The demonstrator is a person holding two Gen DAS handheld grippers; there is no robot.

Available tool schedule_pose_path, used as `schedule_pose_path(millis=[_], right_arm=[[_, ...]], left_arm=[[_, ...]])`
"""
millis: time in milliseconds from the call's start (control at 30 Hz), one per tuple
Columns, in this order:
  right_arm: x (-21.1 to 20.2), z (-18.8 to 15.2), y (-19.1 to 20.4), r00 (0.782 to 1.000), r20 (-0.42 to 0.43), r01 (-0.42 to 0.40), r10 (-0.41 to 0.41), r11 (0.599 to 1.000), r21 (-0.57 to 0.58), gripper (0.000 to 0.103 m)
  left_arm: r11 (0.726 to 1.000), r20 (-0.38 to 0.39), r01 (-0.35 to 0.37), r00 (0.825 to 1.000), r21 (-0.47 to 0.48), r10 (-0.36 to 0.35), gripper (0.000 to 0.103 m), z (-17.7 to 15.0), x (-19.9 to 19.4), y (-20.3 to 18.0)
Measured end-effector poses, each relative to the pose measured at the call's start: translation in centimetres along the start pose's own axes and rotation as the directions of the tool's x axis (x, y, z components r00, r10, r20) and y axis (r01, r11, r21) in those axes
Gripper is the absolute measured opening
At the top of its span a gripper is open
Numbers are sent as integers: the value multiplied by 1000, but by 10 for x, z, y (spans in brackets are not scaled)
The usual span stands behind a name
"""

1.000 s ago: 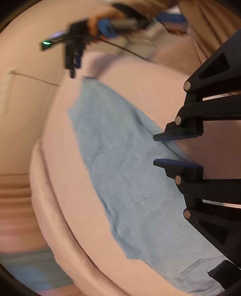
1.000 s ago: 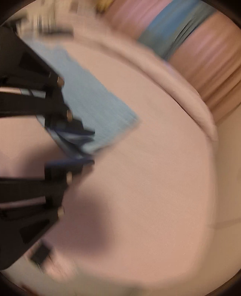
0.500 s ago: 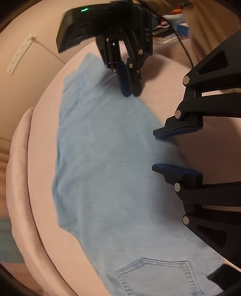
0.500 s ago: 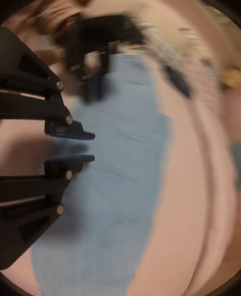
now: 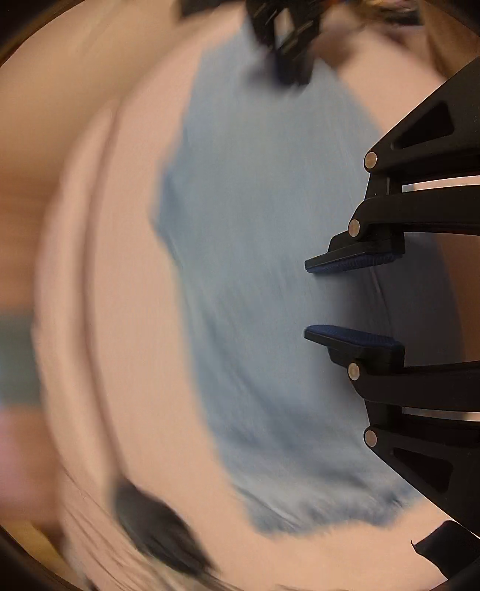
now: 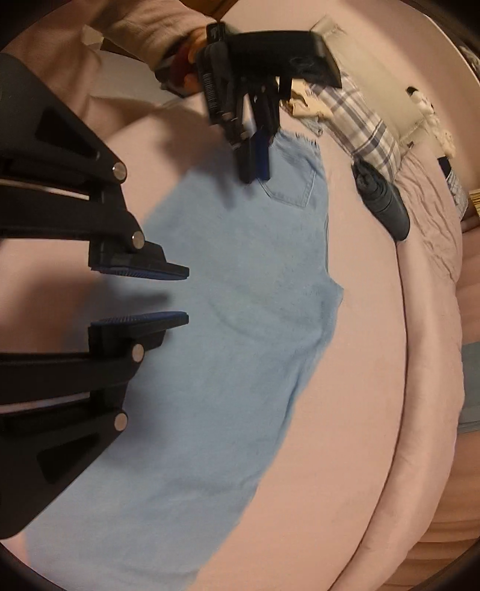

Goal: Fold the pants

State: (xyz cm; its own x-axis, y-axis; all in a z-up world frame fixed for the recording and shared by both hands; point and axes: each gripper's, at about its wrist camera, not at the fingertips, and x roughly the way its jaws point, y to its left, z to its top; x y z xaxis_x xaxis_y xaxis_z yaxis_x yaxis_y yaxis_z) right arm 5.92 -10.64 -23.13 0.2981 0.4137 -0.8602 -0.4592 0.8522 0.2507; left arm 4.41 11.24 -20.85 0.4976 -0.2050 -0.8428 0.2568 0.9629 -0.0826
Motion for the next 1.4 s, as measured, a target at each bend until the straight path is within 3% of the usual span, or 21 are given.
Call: schedule_pose_path(millis=[33,100,167,233,267,367,500,600,700,833,867,900,933,1067,1167,1233,1333,1400], right_arm=[[14,-2,7,998,-70,3,-4,1000,-9,21],[13,-1,18,997,-60,37,-44,993,-112,24],[4,4,14,993,-118,-5,-7,995,-104,25],[-6,21,3,991,-106,-83,80,996,-29,25],[-11,31,-1,993,-75,-96,94,995,-19,28],[-11,76,-11,992,18,-126,126,991,45,39],[11,125,-24,982,44,-188,183,973,138,43],[41,158,-20,985,-4,-171,174,972,164,45],[58,172,-19,984,-57,-157,169,972,172,46],[90,185,-12,972,-165,-135,168,972,191,46],[97,186,-16,963,-183,-156,199,962,223,44],[99,187,-22,956,-187,-178,228,952,250,36],[102,189,-21,951,-192,-187,241,946,264,11],[95,197,-18,958,-182,-180,220,960,213,9],[108,197,-27,959,-191,-158,208,955,250,8],[125,192,-27,957,-212,-139,199,953,269,9],[113,194,-35,954,-162,-192,253,929,316,10],[80,193,-40,970,-68,-203,234,931,305,21]], left_arm=[[996,35,81,996,-47,-80,26,-8,-4,16],[990,48,122,992,-75,-118,26,-16,-19,28],[989,61,120,992,-82,-115,26,-18,-35,35],[988,94,104,991,-118,-93,26,-18,-50,43],[983,117,100,990,-156,-82,30,-18,-58,53],[949,192,94,981,-301,-37,56,-31,-78,80],[911,207,64,978,-407,24,58,-49,-85,99],[893,184,81,983,-444,2,58,-60,-80,114],[882,205,129,978,-453,-37,58,-54,-71,113],[878,163,109,986,-467,-36,56,-42,-51,114],[883,151,101,988,-459,-34,41,-42,-49,115],[891,129,71,991,-448,-14,34,-43,-47,114],[898,120,58,993,-436,-6,34,-42,-46,114],[905,134,59,991,-420,-3,31,-46,-49,117],[912,109,29,994,-409,18,31,-46,-42,116],[901,96,22,995,-433,22,33,-46,-43,119],[910,111,-65,987,-410,120,52,-42,-70,109],[918,155,-171,959,-357,239,53,-35,-94,96]])
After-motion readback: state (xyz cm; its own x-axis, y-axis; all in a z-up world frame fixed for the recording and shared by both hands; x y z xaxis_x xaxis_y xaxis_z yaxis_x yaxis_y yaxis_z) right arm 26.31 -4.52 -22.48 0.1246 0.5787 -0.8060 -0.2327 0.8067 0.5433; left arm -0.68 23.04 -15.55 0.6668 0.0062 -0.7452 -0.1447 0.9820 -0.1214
